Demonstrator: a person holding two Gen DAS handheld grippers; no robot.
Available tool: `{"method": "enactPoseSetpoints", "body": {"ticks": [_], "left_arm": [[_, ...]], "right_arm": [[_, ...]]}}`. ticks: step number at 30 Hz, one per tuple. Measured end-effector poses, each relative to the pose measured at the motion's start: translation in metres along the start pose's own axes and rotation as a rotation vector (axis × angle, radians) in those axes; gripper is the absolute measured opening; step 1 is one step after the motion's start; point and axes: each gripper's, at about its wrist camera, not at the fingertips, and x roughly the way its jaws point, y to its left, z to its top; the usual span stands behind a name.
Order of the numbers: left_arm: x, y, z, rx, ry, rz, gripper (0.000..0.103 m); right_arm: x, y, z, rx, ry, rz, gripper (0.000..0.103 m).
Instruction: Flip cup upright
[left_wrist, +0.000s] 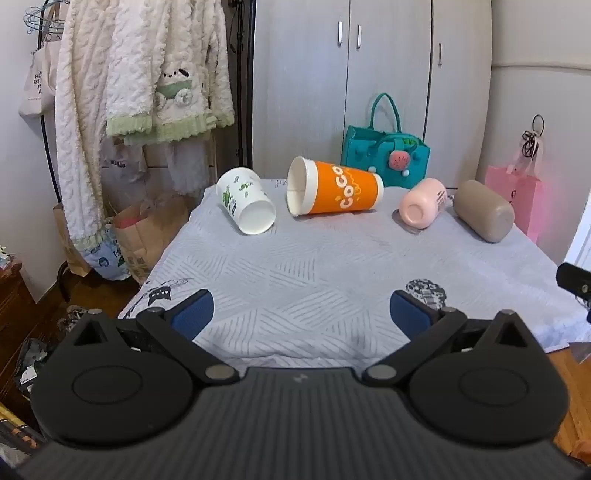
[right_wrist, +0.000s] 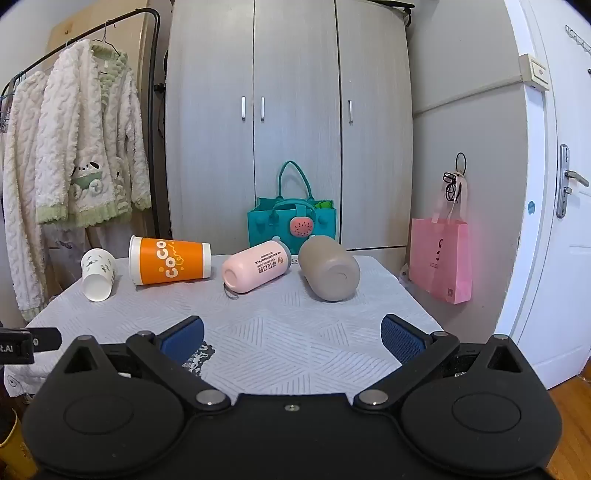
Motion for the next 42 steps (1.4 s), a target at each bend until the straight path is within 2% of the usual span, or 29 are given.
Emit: {"method": "enactPoseSetpoints", "body": {"ticks": [3, 4, 7, 12, 22, 42], "left_arm": [[0.003, 0.0, 0.002, 0.002, 0.004, 0.01, 0.103], [-0.002, -0.007, 0.004, 0.024, -0.022, 0.01, 0.103], [-0.001, -0.005, 0.005, 0.004, -0.017, -0.002, 0.103], [-0.007, 0.004, -0.003, -0.026, -0.084, -0.008, 0.103], [-0.007, 0.009, -0.005, -0.028, -0.077, 0.017, 0.103], [-0.005, 0.007, -0.01, -0.058, -0.069, -0.004, 0.103]], "right_arm": [[-0.002, 0.001, 0.0, -0.006, 0.003, -0.003, 0.103], [-0.002, 0.001, 0.001, -0.004, 0.001, -0.004, 0.103], [0.0, -0.003, 0.001, 0.0, -0.006, -0.008, 0.103], [-0.002, -0.006, 0.0, 0.01, -0.016, -0.013, 0.103], [-0.001, -0.014, -0.003, 0.095, 0.002, -0.003, 0.103], [0.002, -0.002, -0.003, 0.049, 0.019, -0.012, 0.103]]}}
